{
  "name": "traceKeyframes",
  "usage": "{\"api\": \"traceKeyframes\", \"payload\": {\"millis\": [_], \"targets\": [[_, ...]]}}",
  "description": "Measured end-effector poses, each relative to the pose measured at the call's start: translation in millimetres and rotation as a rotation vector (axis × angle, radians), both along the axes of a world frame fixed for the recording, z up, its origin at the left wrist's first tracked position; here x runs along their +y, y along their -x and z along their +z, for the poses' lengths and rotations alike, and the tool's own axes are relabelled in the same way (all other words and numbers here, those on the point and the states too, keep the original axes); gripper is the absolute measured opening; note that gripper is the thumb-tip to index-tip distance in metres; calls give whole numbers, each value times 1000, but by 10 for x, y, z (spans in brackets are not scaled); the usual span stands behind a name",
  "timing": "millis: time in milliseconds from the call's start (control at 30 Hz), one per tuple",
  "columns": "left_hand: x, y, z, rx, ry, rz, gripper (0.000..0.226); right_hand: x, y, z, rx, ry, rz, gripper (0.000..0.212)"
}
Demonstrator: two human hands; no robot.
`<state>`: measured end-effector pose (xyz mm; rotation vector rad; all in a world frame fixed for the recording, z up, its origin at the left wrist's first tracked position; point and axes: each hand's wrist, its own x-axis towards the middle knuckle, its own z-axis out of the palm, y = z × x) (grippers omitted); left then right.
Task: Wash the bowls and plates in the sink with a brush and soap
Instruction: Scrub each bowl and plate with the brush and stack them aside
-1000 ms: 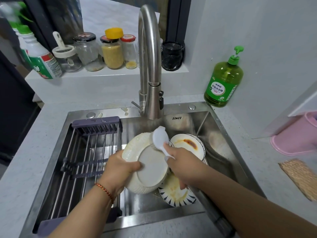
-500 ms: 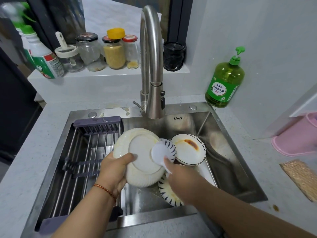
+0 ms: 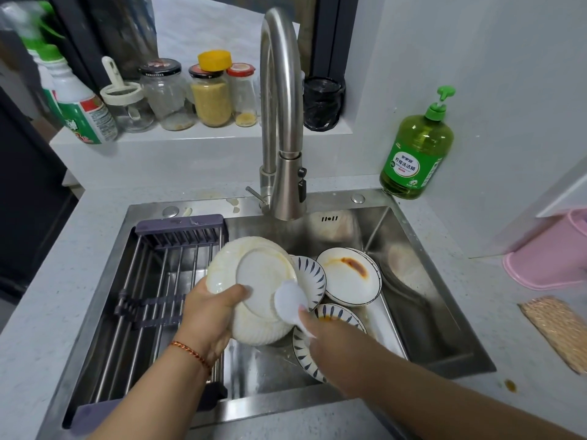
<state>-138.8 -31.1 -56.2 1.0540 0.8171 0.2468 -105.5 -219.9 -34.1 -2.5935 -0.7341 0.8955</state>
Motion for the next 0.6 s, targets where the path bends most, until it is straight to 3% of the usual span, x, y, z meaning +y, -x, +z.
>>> {"api": "traceKeyframes", "payload": {"millis": [167, 267, 433, 600], "targets": [[-35, 26, -39, 1, 35, -19, 33, -8, -462, 29, -29, -39, -150, 59], [-64, -6, -52, -3, 35, -42, 35, 79, -464, 26, -49, -80, -118, 58], [47, -43, -62, 10, 2, -25, 35, 60, -189, -50, -60, 33, 50, 55], [-22, -38, -90, 14, 0, -93, 39, 169, -411, 1, -123, 70, -8, 67]]}}
